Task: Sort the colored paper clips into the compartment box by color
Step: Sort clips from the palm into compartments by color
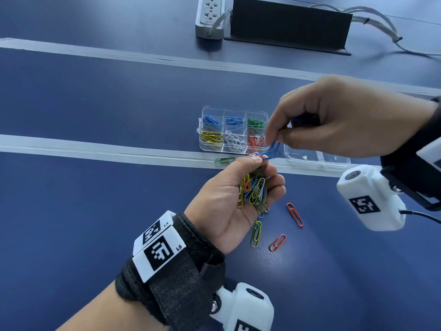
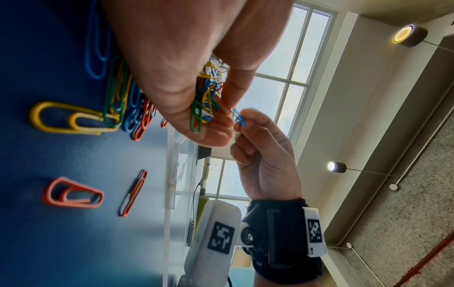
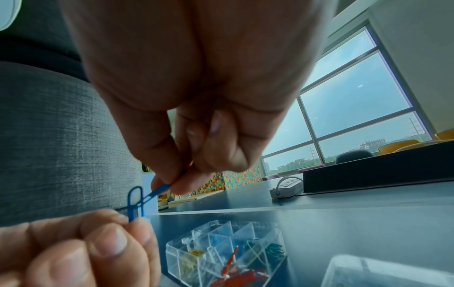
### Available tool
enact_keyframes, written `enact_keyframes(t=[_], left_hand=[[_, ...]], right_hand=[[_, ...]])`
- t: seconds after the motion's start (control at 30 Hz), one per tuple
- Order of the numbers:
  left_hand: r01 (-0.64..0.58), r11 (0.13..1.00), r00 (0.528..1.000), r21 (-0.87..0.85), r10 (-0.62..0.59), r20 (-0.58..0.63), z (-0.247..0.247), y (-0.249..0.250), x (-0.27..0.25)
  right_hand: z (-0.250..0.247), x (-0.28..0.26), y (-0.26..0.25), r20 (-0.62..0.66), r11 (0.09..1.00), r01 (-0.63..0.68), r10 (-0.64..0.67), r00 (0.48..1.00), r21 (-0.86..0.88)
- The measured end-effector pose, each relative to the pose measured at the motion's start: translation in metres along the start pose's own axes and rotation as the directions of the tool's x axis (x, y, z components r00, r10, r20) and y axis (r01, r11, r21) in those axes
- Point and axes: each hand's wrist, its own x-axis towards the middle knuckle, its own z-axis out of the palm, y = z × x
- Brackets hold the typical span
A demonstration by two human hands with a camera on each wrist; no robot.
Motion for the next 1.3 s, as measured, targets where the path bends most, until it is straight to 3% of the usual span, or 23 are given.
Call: enact_keyframes(t=[0.43, 0.6, 0.83, 1.3], left_hand=[[-0.01, 1.0, 1.0, -0.01, 0.01, -0.004, 0.0, 0.002, 0.0], [-0.004, 1.0, 1.0, 0.0, 0.004, 0.004, 0.001, 0.001, 0.0], [-0.005, 1.0, 1.0, -0.022, 0.005, 0.022, 0.002, 0.002, -0.002], [-0.04, 0.999, 0.998, 0.015, 0.039, 0.053, -0.001, 0.001, -0.002]], right_hand=[[0.003, -0.002, -0.002, -0.096, 0.99, 0.127, -0.133, 0.986, -0.069], [0.011, -0.002, -0.001, -0.081, 0.993, 0.112, -0.115, 0.99, -0.043], [0.011, -0.005, 0.005, -0.115, 0.991, 0.044, -0.029, 0.993, 0.124], [0.013, -0.006, 0.006, -0.115, 0.992, 0.074, -0.062, 0.991, 0.104]])
